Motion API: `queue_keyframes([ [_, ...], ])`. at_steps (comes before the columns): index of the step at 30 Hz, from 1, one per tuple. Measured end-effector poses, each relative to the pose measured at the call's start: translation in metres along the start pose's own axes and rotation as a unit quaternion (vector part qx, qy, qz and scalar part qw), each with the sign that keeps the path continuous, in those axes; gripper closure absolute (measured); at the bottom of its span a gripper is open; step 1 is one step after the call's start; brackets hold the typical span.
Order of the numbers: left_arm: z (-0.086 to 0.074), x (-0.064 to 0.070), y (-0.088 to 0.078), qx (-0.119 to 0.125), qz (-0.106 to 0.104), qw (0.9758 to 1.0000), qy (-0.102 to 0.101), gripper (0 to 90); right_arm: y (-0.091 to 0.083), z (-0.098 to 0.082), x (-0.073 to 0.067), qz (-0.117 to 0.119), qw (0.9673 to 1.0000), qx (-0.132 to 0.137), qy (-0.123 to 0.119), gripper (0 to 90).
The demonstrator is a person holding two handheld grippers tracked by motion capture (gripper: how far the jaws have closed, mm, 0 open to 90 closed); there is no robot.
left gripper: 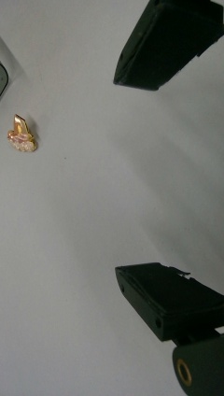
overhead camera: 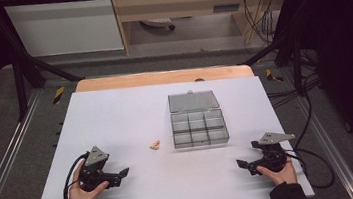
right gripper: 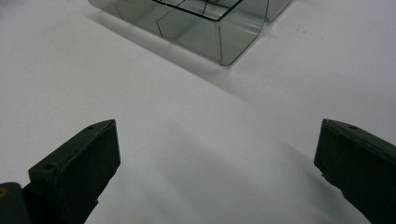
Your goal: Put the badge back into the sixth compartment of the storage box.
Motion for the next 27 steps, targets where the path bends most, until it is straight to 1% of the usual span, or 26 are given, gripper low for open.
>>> queue_keyframes([
  [3, 0.0, 0.003, 0.003, -0.004, 0.0, 1.0, 0.0, 7.6, 0.0, 0.0, 0.0, 0.001, 1.0, -0.001, 0.0, 0.6],
  [6, 0.002, 0.005, 0.005, -0.008, -0.001, 0.9999, 0.006, 7.7, 0.001, 0.0, 0.0, 0.001, 1.0, -0.001, -0.001, 0.6],
  [17, 0.01, 0.013, 0.01, -0.011, -0.005, 0.9998, 0.014, 7.7, 0.0, 0.0, 0.0, -0.001, 1.0, -0.001, 0.0, 0.6],
  [27, 0.021, 0.019, 0.017, -0.01, -0.005, 0.9998, 0.016, 7.7, 0.0, 0.0, 0.0, -0.001, 1.0, -0.002, -0.001, 0.6],
])
Point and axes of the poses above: each handheld gripper's, and its own axes: y roughly forward along the jaws, z roughly out of its top, x roughly to its right, the point moved 5 cm from there along y, roughly forward along the jaws, and after that the axes turned 11 degrees about x, right-handed, at the moved point
